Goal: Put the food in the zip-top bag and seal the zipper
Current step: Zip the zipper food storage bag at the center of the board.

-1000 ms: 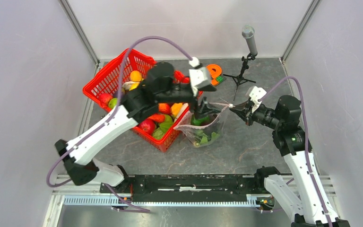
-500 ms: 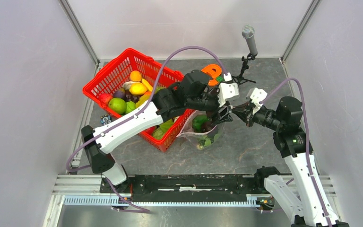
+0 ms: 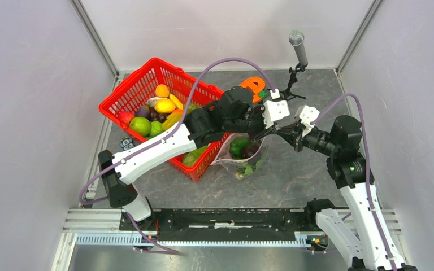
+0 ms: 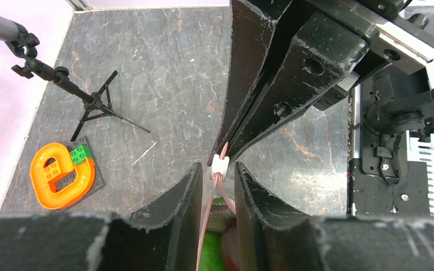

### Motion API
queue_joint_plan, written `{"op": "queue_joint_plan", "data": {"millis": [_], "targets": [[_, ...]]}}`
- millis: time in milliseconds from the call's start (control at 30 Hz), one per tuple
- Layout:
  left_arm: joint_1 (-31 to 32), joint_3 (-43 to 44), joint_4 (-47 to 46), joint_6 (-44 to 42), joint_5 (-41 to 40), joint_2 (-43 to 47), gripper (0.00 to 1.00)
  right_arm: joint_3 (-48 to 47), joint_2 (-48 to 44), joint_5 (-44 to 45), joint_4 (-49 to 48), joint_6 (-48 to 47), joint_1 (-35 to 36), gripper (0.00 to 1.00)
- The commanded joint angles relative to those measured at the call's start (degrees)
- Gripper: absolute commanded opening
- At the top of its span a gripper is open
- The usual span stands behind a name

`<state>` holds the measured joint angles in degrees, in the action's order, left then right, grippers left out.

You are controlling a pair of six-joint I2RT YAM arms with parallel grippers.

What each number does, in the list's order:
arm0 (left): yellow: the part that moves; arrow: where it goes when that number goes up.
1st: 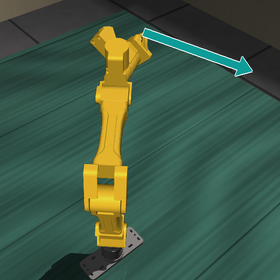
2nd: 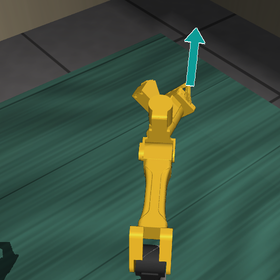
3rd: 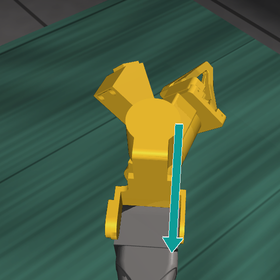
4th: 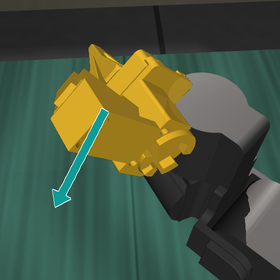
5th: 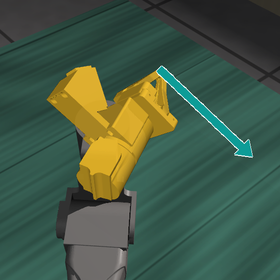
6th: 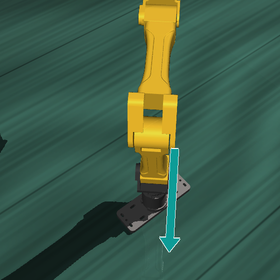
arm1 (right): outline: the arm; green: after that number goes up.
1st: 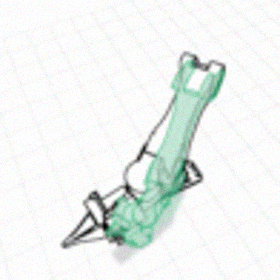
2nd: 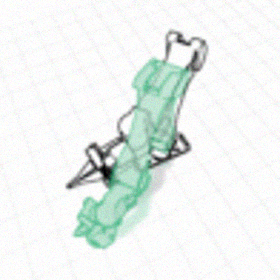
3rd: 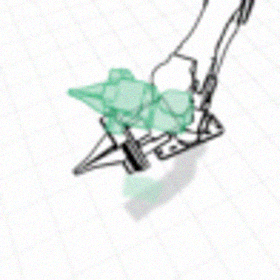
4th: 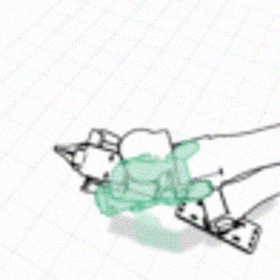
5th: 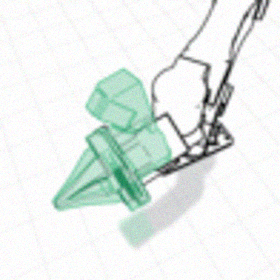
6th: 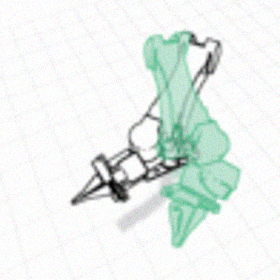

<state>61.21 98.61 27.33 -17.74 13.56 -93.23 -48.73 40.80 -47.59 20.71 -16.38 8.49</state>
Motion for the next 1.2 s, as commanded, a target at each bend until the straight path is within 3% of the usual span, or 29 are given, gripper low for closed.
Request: {"op": "queue_joint_plan", "data": {"millis": [0, 200, 433, 1033, 1167], "targets": [[0.24, 0.79, -1.8, -3.21, -0.29, -1.15, 0.33, -0.18, -1.16, -1.1, -1.84, -0.62, -0.07, 0.0], [0.27, 0.8, -1.73, -3.26, 0.94, -2.01, 0.31, 0.04, -1.42, -1.14, -1.95, -0.67, -0.07, 0.0], [0.24, -1.59, -3.14, -2.37, -1.11, -0.57, 0.09, 0.3, -1.07, 0.68, -1.74, -0.58, -0.14, 0.0], [-1.92, -10.43, 0.26, -1.03, 0.43, 8.8, 0.06, -0.14, -0.2, 2.57, -1.82, 0.03, -0.15, 0.0], [-2.29, -11.65, -2.53, 0.28, 2.95, 9.93, 0.02, 0.55, -0.84, -3.41, -3.27, -0.36, -0.09, 0.01]]}}
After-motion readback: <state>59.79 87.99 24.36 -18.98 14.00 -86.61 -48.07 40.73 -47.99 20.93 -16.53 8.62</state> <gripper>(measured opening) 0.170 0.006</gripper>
